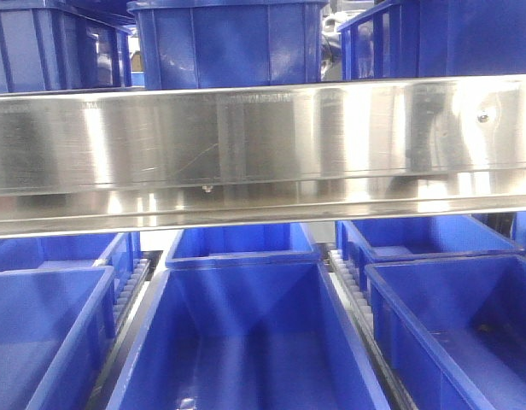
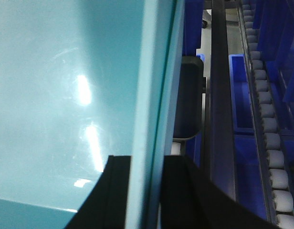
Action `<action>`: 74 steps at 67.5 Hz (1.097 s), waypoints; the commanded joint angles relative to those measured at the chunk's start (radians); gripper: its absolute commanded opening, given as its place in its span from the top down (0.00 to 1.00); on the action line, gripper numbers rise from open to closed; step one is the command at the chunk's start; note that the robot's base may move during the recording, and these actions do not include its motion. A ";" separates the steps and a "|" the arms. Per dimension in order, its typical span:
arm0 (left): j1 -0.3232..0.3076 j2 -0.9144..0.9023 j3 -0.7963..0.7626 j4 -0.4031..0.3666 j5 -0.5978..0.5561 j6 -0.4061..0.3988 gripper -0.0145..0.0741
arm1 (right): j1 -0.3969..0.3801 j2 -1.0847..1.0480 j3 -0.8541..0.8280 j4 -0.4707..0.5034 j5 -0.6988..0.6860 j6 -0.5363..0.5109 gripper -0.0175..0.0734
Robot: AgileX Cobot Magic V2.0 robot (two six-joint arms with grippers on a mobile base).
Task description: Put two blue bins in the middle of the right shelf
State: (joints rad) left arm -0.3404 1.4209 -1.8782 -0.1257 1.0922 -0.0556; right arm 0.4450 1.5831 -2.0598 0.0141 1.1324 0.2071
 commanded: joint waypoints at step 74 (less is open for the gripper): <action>-0.011 -0.018 -0.018 -0.056 -0.071 0.024 0.96 | 0.005 -0.012 -0.014 0.014 -0.094 -0.017 0.99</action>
State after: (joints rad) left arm -0.3404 1.4209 -1.8782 -0.1237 1.0922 -0.0556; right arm 0.4450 1.5831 -2.0598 0.0141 1.1349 0.2096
